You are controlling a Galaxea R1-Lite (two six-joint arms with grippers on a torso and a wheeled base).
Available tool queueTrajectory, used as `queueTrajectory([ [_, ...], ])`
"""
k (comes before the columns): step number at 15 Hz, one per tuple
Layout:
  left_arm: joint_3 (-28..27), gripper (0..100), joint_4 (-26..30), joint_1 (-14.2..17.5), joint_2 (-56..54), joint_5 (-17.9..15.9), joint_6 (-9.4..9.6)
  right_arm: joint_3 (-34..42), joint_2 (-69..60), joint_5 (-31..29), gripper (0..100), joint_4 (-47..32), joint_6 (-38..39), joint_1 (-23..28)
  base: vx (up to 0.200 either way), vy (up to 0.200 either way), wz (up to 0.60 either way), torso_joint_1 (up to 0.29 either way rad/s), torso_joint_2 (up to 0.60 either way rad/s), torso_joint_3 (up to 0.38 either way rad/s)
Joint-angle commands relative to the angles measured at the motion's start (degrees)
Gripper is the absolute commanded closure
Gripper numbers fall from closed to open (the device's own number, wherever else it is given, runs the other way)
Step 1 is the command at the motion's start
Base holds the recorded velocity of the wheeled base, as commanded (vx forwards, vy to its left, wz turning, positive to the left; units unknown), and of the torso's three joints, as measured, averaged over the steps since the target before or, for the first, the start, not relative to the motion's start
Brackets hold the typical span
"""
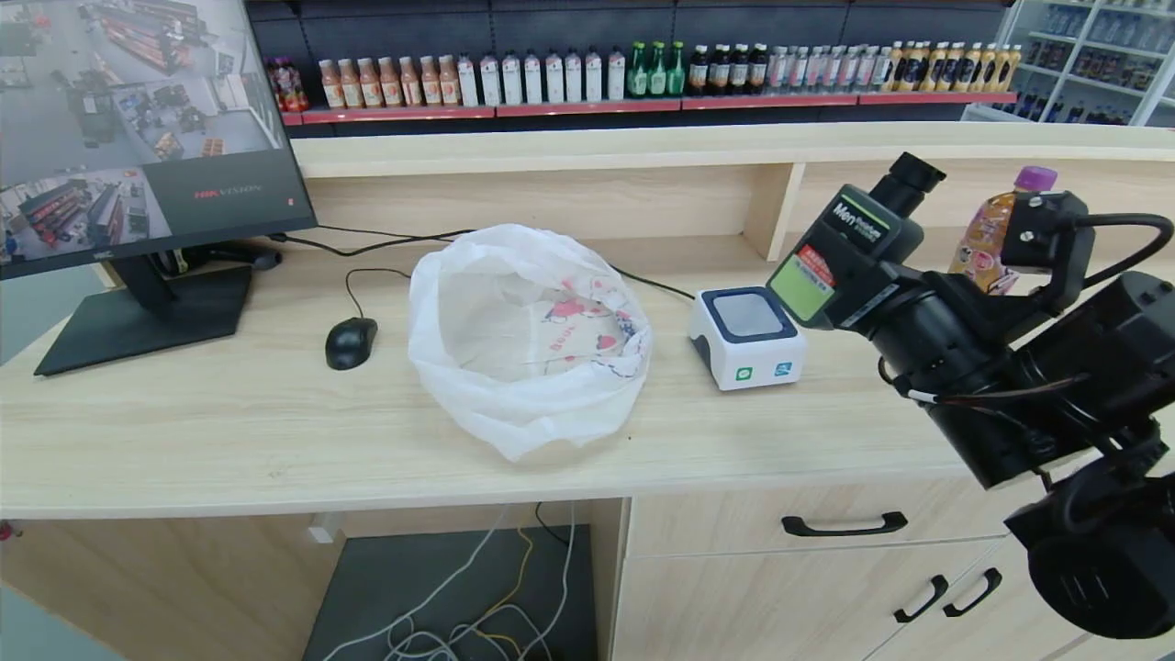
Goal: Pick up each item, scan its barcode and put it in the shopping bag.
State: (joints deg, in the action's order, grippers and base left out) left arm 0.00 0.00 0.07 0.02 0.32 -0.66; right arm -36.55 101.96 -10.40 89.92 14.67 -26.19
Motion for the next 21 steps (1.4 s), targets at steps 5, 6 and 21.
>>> queueTrajectory([
  [5, 0.0, 0, 0.0, 0.01, -0.02, 0.03, -0.04, -10.21, 8.43, -0.06, 100, 0.08, 13.28, -0.53, 0.0, 0.0, 0.0, 0.0, 0.0, 0.0],
  [6, 0.0, 0, 0.0, 0.01, -0.02, 0.03, -0.04, -11.09, 9.66, -0.06, 100, 0.08, 16.27, -0.53, 0.0, 0.0, 0.0, 0.0, 0.0, 0.0],
  [21, 0.0, 0, 0.0, 0.01, -0.02, 0.03, -0.04, -19.35, 21.08, -1.12, 100, 0.08, 28.23, 4.21, 0.0, 0.0, 0.0, 0.0, 0.0, 0.0],
])
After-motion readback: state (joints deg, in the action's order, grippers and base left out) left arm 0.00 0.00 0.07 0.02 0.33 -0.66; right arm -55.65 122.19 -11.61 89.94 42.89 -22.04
